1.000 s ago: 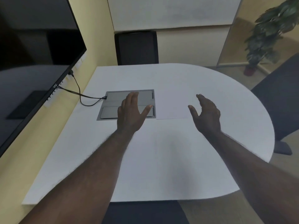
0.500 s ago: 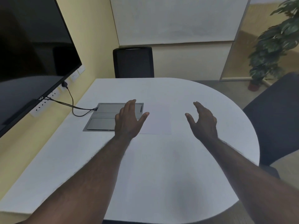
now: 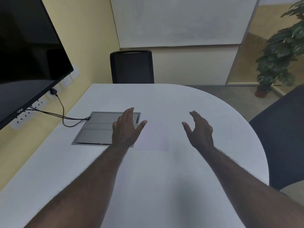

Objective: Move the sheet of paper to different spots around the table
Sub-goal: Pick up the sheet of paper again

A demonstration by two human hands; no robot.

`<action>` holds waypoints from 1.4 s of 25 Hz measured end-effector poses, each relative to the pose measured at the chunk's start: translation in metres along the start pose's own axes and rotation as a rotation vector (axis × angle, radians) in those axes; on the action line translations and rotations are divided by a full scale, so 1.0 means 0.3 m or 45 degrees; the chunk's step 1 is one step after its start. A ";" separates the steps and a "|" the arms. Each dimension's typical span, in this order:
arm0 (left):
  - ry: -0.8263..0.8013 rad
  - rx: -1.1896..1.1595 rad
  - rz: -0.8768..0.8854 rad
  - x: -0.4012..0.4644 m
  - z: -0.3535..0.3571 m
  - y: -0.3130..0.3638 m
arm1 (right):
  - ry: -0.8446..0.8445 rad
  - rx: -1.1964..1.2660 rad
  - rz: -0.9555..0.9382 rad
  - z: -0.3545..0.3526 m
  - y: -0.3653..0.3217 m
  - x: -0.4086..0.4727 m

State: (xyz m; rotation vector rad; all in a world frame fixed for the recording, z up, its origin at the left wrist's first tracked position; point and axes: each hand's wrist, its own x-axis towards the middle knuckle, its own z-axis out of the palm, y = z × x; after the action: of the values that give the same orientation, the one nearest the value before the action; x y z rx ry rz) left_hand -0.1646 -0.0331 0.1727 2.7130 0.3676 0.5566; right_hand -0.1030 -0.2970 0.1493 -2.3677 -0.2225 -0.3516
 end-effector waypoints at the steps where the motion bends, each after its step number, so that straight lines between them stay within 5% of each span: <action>1: -0.012 0.004 -0.006 0.031 0.021 -0.012 | 0.000 0.003 0.010 0.028 0.008 0.028; 16: -0.232 0.092 -0.197 0.211 0.452 -0.179 | -0.256 0.012 0.337 0.509 0.197 0.285; 26: -0.542 0.077 -0.292 0.247 0.818 -0.224 | -0.626 -0.001 0.760 0.828 0.337 0.379; 35: -0.700 0.251 -0.462 0.278 0.880 -0.242 | -0.496 0.288 1.048 0.944 0.284 0.459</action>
State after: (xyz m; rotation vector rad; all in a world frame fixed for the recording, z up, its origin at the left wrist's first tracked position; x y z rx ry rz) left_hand 0.0075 -0.0148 -0.0553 2.7357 0.7636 -0.3363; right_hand 0.1027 -0.1564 -0.0611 -2.0682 0.5040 0.5003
